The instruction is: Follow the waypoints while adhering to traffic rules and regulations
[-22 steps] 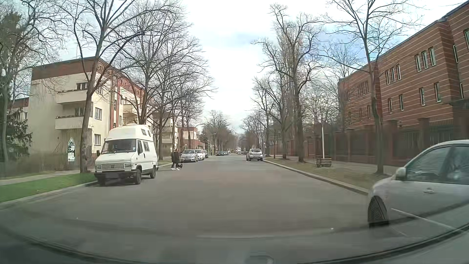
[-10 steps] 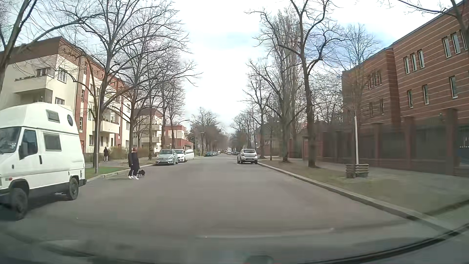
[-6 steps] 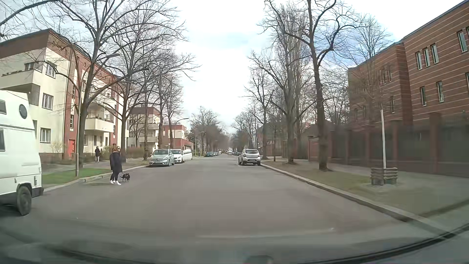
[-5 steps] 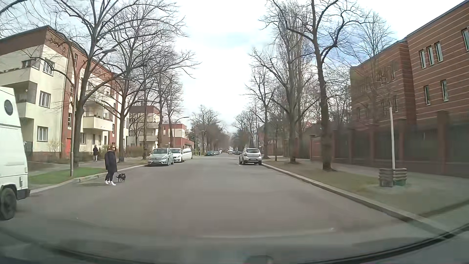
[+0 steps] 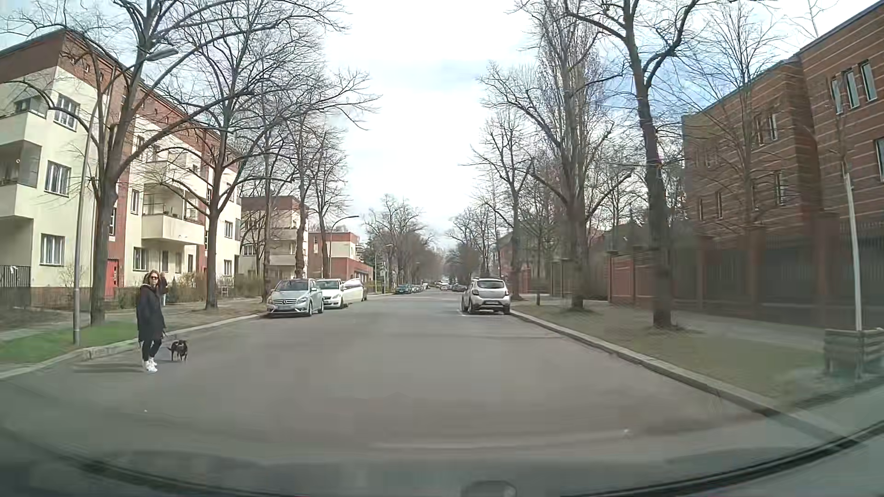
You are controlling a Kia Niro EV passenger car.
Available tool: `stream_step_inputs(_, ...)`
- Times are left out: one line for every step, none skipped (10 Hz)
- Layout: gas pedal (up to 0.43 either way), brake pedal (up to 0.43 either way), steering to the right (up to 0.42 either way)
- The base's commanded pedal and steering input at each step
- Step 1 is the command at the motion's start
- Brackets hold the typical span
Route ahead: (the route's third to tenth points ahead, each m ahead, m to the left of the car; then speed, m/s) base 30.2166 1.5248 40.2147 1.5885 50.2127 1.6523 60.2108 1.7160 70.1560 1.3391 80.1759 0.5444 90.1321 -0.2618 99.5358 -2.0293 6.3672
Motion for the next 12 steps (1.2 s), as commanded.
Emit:
stream_step_inputs(0.008, 0.000, -0.034)
stream_step_inputs(0.008, 0.000, -0.034)
stream_step_inputs(0.008, 0.000, -0.028)
stream_step_inputs(0.020, 0.000, -0.027)
stream_step_inputs(0.020, 0.000, -0.028)
stream_step_inputs(0.020, 0.000, -0.028)
stream_step_inputs(0.020, 0.000, -0.028)
stream_step_inputs(0.020, 0.000, -0.028)
stream_step_inputs(0.020, 0.000, -0.028)
stream_step_inputs(0.020, 0.000, -0.025)
stream_step_inputs(0.020, 0.000, -0.023)
stream_step_inputs(0.020, 0.000, -0.018)
